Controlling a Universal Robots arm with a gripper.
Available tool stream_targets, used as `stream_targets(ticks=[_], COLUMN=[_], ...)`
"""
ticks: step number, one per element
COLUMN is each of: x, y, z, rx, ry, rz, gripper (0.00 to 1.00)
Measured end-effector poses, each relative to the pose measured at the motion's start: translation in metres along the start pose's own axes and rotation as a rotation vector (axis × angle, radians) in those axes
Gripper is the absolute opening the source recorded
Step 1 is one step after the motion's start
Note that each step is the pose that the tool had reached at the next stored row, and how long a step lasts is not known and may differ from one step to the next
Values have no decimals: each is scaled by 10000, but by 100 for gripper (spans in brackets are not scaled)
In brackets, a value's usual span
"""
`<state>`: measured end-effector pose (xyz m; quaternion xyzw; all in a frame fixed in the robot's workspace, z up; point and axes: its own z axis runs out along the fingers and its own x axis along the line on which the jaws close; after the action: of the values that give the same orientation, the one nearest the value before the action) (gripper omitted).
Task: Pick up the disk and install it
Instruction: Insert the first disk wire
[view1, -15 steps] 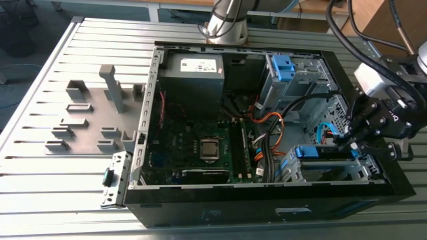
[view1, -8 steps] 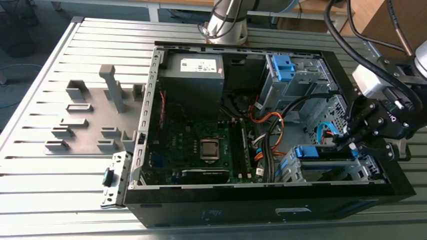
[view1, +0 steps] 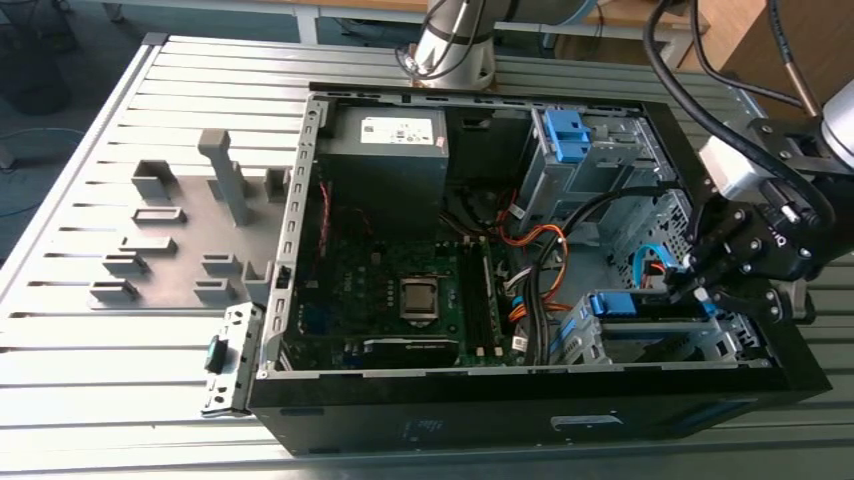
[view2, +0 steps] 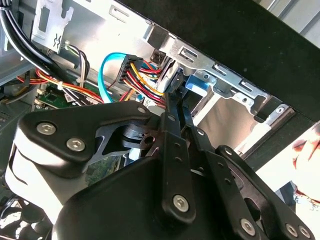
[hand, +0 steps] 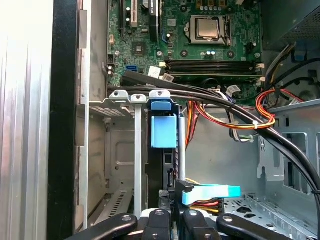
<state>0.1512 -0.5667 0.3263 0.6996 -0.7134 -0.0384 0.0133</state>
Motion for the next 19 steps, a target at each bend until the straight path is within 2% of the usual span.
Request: stream_targets(ticks=[2, 3, 4, 7, 8, 11, 14, 16, 18, 19], x=[-1, 0, 0, 0, 0, -4, -12, -11, -12, -12], y=[-1, -1, 0, 0, 1, 9, 10, 10, 7, -8], z=[12, 12, 9, 3, -8, -125, -138, -139, -139, -138], rx=[0, 0, 0, 1, 1, 0, 1, 1, -4, -31], ry=[-26, -20, -13, -1, 1, -6, -11, -12, -22, -35], rz=[-1, -1, -1, 0, 0, 0, -1, -1, -3, -4], gripper=[18, 18, 24, 24, 24, 24, 24, 22, 11, 11])
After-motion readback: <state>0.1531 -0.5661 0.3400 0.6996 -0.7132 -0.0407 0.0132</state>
